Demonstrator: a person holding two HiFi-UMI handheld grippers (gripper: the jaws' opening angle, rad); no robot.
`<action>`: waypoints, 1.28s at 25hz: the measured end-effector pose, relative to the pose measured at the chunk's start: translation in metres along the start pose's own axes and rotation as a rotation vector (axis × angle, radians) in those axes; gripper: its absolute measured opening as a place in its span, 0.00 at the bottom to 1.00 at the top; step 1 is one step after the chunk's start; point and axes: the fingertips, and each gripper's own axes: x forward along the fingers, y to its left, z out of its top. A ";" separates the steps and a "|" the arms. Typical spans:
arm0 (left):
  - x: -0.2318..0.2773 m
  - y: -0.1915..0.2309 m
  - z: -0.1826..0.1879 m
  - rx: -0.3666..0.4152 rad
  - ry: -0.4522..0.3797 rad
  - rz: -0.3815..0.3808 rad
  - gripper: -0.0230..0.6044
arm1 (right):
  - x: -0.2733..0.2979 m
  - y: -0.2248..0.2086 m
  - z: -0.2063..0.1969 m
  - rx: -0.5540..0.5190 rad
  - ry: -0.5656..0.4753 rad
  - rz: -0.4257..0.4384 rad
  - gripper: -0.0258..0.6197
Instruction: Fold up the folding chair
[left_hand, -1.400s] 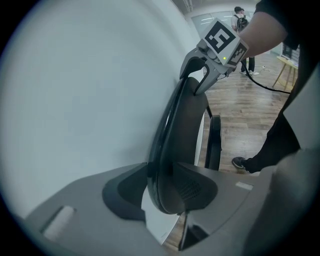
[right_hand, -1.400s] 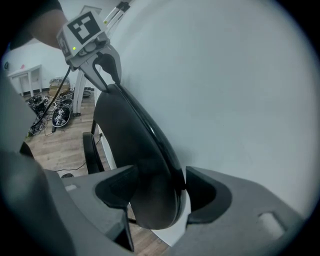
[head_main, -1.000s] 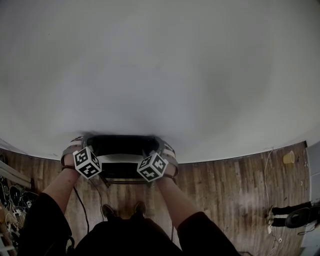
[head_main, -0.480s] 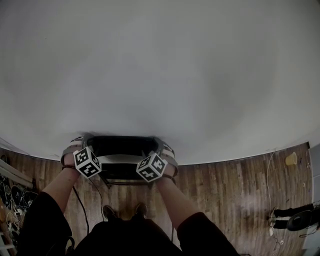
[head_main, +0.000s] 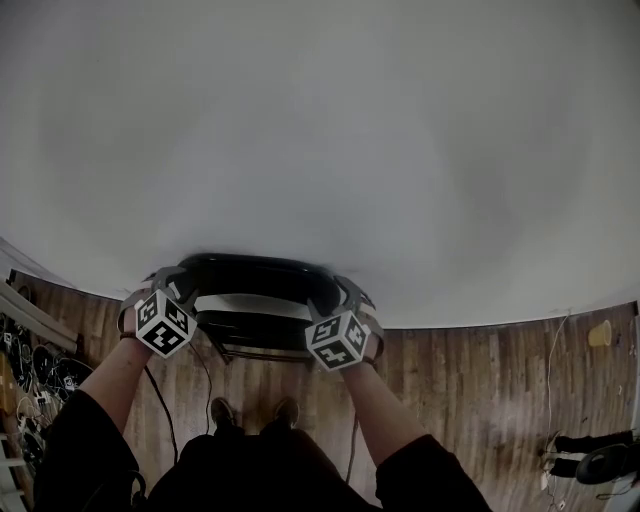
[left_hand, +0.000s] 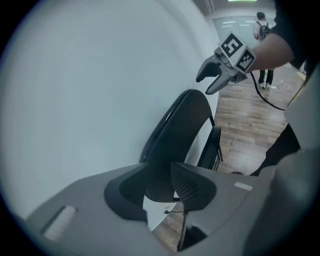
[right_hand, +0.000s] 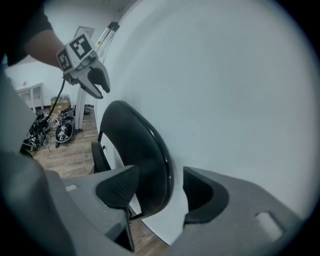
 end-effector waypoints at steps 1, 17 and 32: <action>-0.004 -0.007 -0.004 -0.036 -0.005 -0.011 0.26 | -0.006 0.006 -0.003 0.020 -0.007 0.017 0.47; -0.128 -0.119 -0.064 -0.379 -0.261 -0.140 0.23 | -0.116 0.154 -0.014 0.231 -0.036 0.158 0.45; -0.273 -0.210 -0.133 -0.444 -0.540 -0.315 0.20 | -0.237 0.324 0.033 0.344 -0.136 0.151 0.42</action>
